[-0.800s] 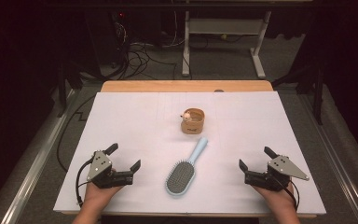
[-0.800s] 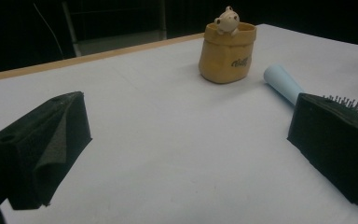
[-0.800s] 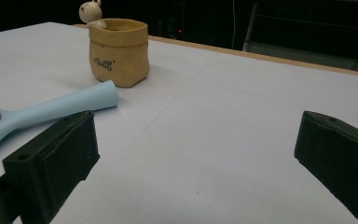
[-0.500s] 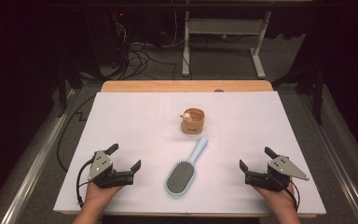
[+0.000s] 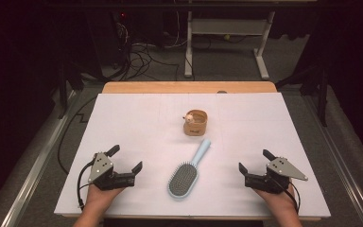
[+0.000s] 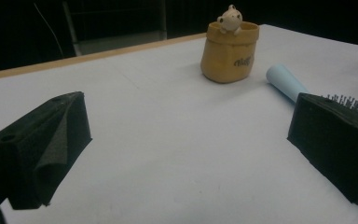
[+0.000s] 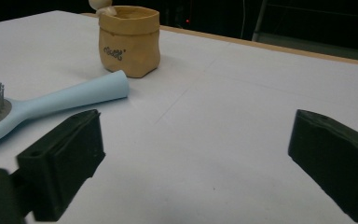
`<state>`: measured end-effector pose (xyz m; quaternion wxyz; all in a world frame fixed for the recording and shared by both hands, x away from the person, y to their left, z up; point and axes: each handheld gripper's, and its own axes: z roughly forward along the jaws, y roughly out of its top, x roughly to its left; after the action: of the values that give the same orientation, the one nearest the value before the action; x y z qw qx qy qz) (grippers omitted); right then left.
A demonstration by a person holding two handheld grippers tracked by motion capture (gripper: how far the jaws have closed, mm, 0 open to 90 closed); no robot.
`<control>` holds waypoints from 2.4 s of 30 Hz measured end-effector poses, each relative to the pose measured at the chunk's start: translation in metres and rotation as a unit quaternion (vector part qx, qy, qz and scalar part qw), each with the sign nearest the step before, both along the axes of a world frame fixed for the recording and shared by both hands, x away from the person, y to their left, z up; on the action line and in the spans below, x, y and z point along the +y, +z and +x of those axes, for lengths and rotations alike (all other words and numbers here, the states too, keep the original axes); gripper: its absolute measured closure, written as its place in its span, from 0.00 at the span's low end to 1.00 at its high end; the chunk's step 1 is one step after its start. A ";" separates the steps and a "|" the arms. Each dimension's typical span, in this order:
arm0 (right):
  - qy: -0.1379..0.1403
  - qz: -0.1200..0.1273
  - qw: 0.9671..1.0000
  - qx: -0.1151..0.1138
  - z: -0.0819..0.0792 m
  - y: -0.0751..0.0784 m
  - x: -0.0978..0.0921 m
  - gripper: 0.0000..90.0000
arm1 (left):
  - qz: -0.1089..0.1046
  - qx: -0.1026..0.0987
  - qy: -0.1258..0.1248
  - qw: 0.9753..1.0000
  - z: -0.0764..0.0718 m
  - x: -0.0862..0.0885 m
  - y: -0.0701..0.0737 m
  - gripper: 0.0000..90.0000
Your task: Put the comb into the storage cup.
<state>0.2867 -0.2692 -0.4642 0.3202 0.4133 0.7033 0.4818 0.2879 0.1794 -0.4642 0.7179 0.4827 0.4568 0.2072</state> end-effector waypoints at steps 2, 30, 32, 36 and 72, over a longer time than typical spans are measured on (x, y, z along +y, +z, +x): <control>0.007 0.000 1.000 0.004 0.000 0.001 0.002 0.15 | -0.005 -0.004 0.001 1.000 0.000 0.000 0.000 0.02; 0.217 0.003 0.973 0.078 -0.015 0.018 0.136 1.00 | -0.010 -0.010 -0.009 1.000 -0.003 -0.001 0.004 0.01; 0.231 -0.003 0.970 0.080 -0.016 0.018 0.150 1.00 | -0.013 -0.013 -0.007 1.000 -0.003 -0.001 0.004 0.01; 0.255 -0.021 0.963 0.084 -0.021 0.017 0.182 1.00 | -0.010 -0.009 -0.007 1.000 -0.002 0.001 0.001 0.01; 0.248 -0.112 0.955 0.117 -0.040 0.012 0.200 1.00 | -0.010 -0.007 -0.027 1.000 -0.006 0.000 0.000 0.05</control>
<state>0.2469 -0.0690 -0.4524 0.1509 0.2405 0.8656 0.4125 0.2815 0.1794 -0.4641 0.7313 0.4859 0.4408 0.1864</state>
